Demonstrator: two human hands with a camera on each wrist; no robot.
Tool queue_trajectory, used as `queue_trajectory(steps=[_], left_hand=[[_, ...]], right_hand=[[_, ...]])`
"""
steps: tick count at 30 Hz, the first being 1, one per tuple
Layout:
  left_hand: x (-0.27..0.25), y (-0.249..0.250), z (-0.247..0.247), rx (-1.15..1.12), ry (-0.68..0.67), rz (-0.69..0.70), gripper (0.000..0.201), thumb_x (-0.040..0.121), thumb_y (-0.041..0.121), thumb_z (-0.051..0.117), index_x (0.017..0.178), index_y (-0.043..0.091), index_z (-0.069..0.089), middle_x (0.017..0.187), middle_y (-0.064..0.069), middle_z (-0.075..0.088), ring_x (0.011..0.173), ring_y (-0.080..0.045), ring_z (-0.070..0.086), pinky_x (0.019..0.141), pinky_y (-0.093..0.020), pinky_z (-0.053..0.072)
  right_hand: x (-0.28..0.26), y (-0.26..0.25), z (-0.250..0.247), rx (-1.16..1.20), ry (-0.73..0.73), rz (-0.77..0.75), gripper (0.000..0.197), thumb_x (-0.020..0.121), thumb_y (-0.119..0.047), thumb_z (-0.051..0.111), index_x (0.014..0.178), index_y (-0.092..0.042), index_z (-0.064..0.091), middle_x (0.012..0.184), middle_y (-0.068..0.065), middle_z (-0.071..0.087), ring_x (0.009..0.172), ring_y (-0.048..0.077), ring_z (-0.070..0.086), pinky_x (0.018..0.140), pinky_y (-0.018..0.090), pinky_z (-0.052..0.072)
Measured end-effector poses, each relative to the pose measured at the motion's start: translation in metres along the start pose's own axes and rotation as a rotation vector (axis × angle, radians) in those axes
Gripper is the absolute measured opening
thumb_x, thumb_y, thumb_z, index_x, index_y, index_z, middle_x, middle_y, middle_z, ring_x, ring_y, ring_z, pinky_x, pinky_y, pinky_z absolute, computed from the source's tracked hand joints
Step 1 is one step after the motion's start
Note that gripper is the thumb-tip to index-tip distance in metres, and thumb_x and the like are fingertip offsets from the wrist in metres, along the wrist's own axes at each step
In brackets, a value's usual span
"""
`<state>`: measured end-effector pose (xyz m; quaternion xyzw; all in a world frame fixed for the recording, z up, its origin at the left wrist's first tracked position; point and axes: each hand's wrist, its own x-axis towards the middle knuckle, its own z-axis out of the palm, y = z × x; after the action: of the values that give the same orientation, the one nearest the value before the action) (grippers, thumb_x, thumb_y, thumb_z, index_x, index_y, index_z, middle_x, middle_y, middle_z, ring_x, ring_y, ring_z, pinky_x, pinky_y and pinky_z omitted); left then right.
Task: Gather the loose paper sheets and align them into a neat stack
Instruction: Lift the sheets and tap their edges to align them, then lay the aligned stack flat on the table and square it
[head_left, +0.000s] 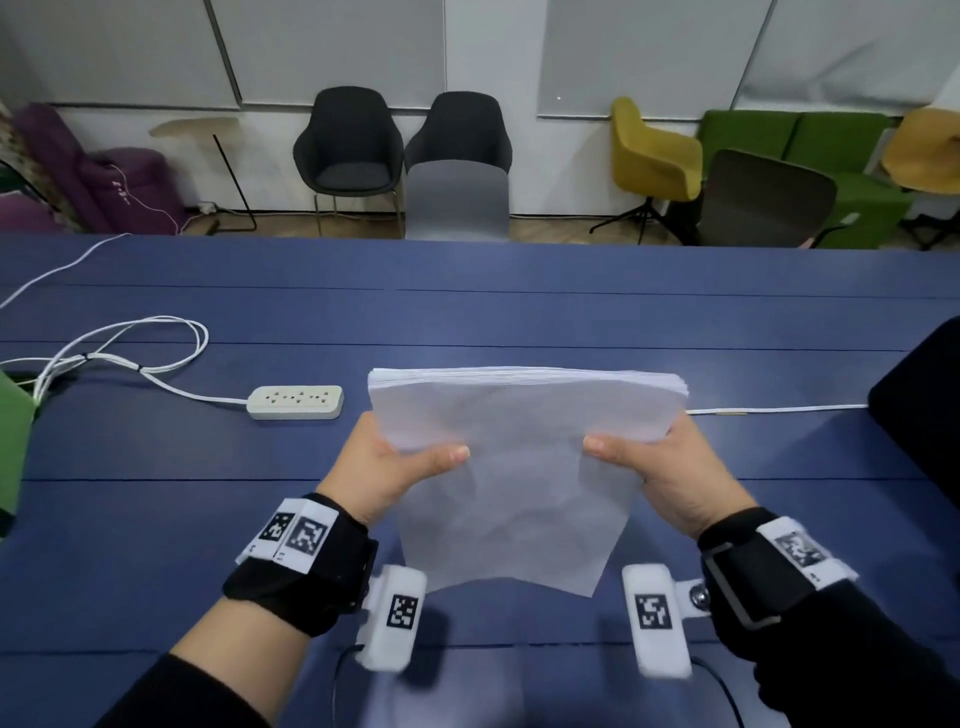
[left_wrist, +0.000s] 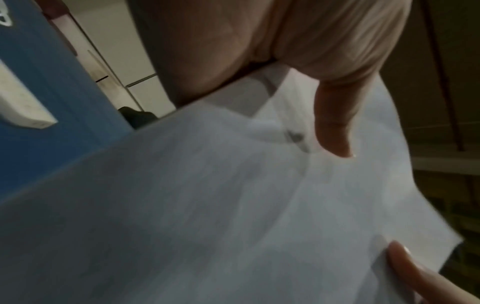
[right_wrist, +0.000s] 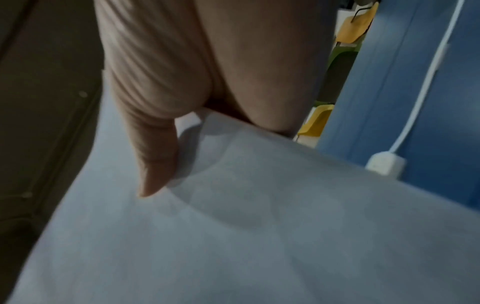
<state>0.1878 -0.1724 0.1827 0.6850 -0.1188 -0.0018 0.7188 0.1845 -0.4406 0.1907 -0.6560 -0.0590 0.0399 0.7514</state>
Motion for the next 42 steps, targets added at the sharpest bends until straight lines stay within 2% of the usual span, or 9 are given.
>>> queue_trajectory(steps=[2,5,13,18,22,27,35,38,42], left_hand=[[-0.007,-0.014,0.003,0.002,0.025,-0.047,0.037,0.058,0.015,0.083,0.09,0.032,0.075,0.095,0.007,0.077,0.093,-0.009,0.071,0.081,-0.024,0.054],[-0.008,-0.022,0.008,0.018,0.09,-0.091,0.034,0.068,-0.001,0.079,0.085,0.027,0.073,0.088,0.011,0.077,0.086,-0.005,0.071,0.082,-0.029,0.05],[-0.011,-0.022,-0.001,0.01,0.012,-0.032,0.04,0.054,0.021,0.083,0.089,0.036,0.075,0.095,0.007,0.077,0.093,-0.012,0.072,0.081,-0.024,0.057],[-0.017,-0.032,0.007,0.002,0.05,-0.042,0.038,0.064,0.005,0.077,0.085,0.036,0.075,0.091,0.009,0.077,0.089,-0.008,0.072,0.079,-0.021,0.054],[-0.018,-0.033,0.003,-0.013,0.051,-0.013,0.037,0.065,-0.006,0.079,0.083,0.026,0.073,0.086,0.01,0.077,0.084,-0.005,0.072,0.075,-0.016,0.053],[-0.026,-0.059,0.005,-0.01,0.056,-0.136,0.036,0.054,0.02,0.083,0.086,0.036,0.076,0.093,0.007,0.078,0.09,-0.01,0.072,0.083,-0.024,0.055],[-0.024,-0.067,0.01,0.0,0.145,-0.13,0.033,0.064,0.001,0.079,0.077,0.031,0.075,0.085,0.012,0.077,0.082,-0.003,0.071,0.075,-0.016,0.055],[-0.028,-0.073,0.011,0.007,0.158,-0.153,0.031,0.066,0.006,0.078,0.079,0.034,0.077,0.087,0.011,0.078,0.085,-0.006,0.072,0.078,-0.019,0.056],[-0.034,-0.085,0.013,0.065,0.16,-0.195,0.032,0.075,-0.006,0.073,0.081,0.026,0.07,0.079,0.018,0.076,0.077,0.003,0.07,0.071,-0.01,0.052]], right_hand=[[-0.006,0.017,0.004,-0.026,0.011,0.075,0.036,0.061,-0.014,0.084,0.095,-0.022,0.076,0.104,0.006,0.076,0.099,0.025,0.071,0.087,0.04,0.053],[-0.011,0.026,0.009,-0.051,0.017,0.1,0.033,0.069,-0.01,0.08,0.099,-0.022,0.072,0.108,0.003,0.075,0.104,0.024,0.069,0.091,0.04,0.051],[-0.016,0.022,0.001,-0.089,-0.018,0.037,0.038,0.066,-0.002,0.081,0.094,-0.027,0.076,0.105,0.005,0.076,0.101,0.022,0.071,0.087,0.034,0.056],[-0.015,0.037,0.008,-0.113,0.057,0.041,0.035,0.073,0.011,0.073,0.094,-0.017,0.07,0.091,-0.003,0.078,0.089,0.013,0.072,0.075,0.021,0.057],[-0.015,0.039,0.006,-0.096,0.083,0.011,0.034,0.072,0.011,0.073,0.095,-0.015,0.069,0.09,-0.003,0.078,0.085,0.01,0.073,0.074,0.019,0.056],[-0.019,0.062,0.007,-0.163,0.077,0.067,0.035,0.073,0.008,0.074,0.095,-0.019,0.069,0.088,-0.009,0.078,0.084,0.003,0.071,0.071,0.014,0.053],[-0.02,0.074,0.006,-0.132,0.117,0.1,0.032,0.075,0.008,0.073,0.097,-0.014,0.069,0.083,-0.011,0.077,0.08,-0.001,0.071,0.067,0.009,0.051],[-0.022,0.083,0.005,-0.158,0.147,0.124,0.027,0.075,0.006,0.073,0.095,-0.012,0.07,0.082,-0.01,0.076,0.076,-0.004,0.07,0.065,0.007,0.049],[-0.026,0.103,0.004,-0.196,0.167,0.218,0.017,0.076,-0.002,0.076,0.093,-0.001,0.073,0.076,-0.01,0.075,0.067,-0.006,0.069,0.058,0.004,0.046]])
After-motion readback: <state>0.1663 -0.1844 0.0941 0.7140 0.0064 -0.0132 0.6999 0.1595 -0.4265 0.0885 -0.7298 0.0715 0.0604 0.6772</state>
